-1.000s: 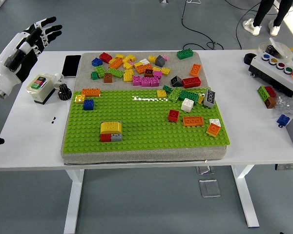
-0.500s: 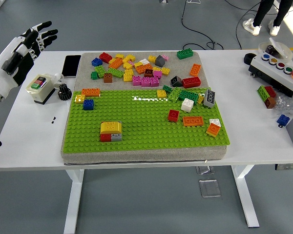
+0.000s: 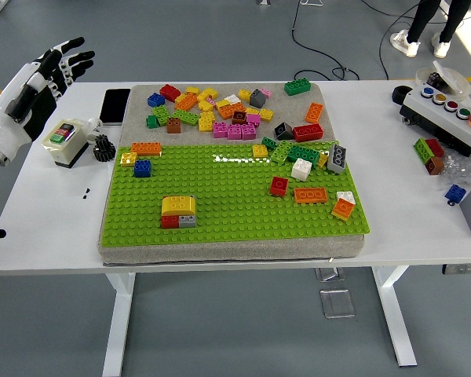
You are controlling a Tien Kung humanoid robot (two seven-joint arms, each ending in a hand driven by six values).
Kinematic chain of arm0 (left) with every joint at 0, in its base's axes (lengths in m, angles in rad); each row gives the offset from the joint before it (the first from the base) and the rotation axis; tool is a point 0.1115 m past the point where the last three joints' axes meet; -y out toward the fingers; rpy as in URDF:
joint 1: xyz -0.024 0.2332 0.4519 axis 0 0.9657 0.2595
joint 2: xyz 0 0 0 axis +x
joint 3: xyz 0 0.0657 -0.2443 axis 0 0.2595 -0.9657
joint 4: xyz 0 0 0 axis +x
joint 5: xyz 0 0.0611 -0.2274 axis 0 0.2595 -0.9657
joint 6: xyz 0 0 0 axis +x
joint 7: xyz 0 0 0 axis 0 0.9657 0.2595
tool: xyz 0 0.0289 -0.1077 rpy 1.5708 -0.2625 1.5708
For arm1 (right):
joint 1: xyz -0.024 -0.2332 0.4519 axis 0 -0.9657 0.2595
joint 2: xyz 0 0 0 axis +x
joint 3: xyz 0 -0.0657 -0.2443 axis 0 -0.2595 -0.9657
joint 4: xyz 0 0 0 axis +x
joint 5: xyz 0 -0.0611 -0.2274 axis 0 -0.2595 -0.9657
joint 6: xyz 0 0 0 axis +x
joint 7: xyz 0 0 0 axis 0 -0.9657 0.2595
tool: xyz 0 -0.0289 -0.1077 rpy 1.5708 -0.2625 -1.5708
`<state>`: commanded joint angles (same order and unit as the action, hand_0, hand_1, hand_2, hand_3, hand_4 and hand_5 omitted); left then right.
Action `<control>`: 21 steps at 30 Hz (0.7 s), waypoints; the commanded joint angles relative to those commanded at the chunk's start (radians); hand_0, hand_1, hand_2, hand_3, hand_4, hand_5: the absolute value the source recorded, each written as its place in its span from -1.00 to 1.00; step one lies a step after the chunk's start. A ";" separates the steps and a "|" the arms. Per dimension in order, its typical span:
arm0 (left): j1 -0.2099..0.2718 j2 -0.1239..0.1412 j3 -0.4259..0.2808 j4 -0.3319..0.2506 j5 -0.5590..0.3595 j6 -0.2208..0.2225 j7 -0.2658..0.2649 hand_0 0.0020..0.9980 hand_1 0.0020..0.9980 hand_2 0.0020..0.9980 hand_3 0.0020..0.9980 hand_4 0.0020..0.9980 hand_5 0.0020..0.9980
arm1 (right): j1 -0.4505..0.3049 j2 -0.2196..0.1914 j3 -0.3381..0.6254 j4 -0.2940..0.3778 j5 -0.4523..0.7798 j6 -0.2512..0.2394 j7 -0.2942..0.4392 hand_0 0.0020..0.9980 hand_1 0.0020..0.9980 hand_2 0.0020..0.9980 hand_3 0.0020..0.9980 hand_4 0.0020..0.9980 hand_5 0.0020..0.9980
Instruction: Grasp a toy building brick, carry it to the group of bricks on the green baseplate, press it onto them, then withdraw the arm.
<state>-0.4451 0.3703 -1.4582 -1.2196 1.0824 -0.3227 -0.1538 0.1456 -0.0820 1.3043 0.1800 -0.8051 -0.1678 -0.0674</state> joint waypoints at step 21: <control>-0.040 -0.011 0.030 0.034 -0.001 0.000 0.007 0.96 0.79 0.71 0.84 1.00 0.79 | -0.012 -0.006 0.032 0.000 0.028 -0.012 0.009 0.45 0.28 0.37 0.22 0.84 -0.04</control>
<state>-0.4851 0.3590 -1.4286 -1.1853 1.0819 -0.3232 -0.1468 0.1335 -0.0879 1.3361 0.1800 -0.7772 -0.1798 -0.0586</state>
